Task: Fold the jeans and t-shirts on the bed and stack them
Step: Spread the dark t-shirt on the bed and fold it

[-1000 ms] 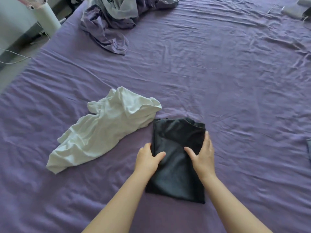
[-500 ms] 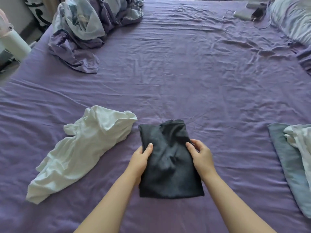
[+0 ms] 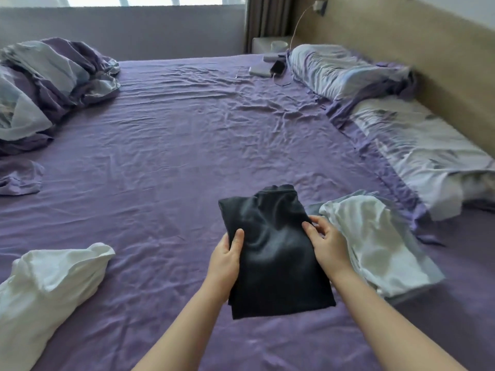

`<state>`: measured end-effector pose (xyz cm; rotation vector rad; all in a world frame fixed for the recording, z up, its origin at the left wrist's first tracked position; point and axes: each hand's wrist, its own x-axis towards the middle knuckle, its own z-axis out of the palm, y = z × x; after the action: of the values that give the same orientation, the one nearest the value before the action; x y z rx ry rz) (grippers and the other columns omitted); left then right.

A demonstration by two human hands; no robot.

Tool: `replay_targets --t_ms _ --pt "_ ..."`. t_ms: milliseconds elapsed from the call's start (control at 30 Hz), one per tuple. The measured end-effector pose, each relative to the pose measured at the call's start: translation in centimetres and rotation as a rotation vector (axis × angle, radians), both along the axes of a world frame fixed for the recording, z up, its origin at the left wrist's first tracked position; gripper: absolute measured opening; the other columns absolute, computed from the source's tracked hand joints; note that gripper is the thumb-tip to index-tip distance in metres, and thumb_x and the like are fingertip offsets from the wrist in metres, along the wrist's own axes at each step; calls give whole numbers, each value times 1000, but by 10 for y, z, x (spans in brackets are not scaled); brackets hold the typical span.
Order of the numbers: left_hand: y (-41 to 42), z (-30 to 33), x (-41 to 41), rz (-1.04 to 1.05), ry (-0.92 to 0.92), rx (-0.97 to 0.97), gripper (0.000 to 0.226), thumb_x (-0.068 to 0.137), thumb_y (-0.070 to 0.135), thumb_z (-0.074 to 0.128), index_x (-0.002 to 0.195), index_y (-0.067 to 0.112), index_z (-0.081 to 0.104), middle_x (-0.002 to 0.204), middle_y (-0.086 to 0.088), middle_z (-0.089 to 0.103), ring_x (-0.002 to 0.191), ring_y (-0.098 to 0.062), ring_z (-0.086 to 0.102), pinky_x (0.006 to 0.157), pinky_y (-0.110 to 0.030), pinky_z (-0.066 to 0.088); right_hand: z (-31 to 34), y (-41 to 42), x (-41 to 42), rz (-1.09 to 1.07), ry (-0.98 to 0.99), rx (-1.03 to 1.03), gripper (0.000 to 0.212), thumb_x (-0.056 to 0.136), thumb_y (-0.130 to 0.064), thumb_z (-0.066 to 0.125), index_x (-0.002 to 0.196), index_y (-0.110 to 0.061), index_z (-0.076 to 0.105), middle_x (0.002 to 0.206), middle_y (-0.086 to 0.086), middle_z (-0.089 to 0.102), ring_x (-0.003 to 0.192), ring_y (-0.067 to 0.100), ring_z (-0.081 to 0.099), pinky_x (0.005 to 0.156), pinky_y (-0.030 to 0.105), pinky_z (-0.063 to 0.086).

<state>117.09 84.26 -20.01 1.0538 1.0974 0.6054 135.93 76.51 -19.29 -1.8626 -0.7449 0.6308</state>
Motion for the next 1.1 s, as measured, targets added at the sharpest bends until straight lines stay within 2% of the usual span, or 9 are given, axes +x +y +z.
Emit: replay_targets --t_ms 133,233,367,467,567,667,833,967,1100 --pt "-31 3 80 -52 -30 -33 23 93 46 48 105 33 62 105 10 70 96 -9 67 87 -31 53 1 -35 80 -49 -12 -30 10 89 -24 61 92 -34 64 84 -12 66 73 2 64 64 9 46" --pt "-52 3 140 -77 -27 -47 25 93 47 47 107 33 62 103 13 70 95 -6 67 86 -29 53 -1 -57 141 -65 -16 -62 10 89 -24 62 95 -31 64 83 -12 65 75 5 63 66 13 45" --pt "-73 -4 217 -107 -41 -116 24 94 45 47 107 31 62 107 8 70 99 -11 66 93 -36 52 -11 -81 218 -102 -73 -95 12 88 -23 64 98 -29 64 86 -11 66 82 5 61 73 17 40" --pt "-84 -23 261 -99 -1 -130 34 96 44 44 123 28 57 117 6 66 109 -13 61 101 -39 46 -32 -88 265 -87 -122 -194 16 88 -24 63 104 -21 65 89 -6 65 85 12 60 76 22 39" --pt "-96 -50 282 -132 154 -106 52 95 37 50 143 27 34 132 5 55 118 -15 53 103 -34 41 -59 -93 288 16 -130 -346 29 87 -19 64 116 -18 59 101 4 64 88 15 58 79 24 40" --pt "-110 -63 281 -234 315 7 65 90 26 59 144 27 24 126 9 55 105 -9 53 88 -24 41 -81 -102 286 89 -199 -386 42 86 -14 65 126 -15 52 112 7 65 101 20 60 81 23 39" --pt "-106 -59 284 -274 453 160 75 95 23 48 149 38 -3 118 8 54 96 -10 52 83 -26 38 -88 -106 273 3 -312 -336 41 89 -16 60 128 -18 48 124 2 62 111 22 58 79 22 37" --pt "-111 -57 285 -324 639 132 74 96 35 46 149 30 -6 124 -5 59 103 -25 58 82 -32 44 -86 -104 269 62 -384 -452 40 92 -19 55 130 -17 44 131 3 54 113 27 54 85 38 46" --pt "-113 -58 276 -500 974 -1 70 91 59 38 144 19 15 120 -7 61 101 -30 62 85 -40 51 -87 -109 258 123 -502 -640 54 90 -20 58 138 -12 35 139 8 42 122 28 46 92 36 41"
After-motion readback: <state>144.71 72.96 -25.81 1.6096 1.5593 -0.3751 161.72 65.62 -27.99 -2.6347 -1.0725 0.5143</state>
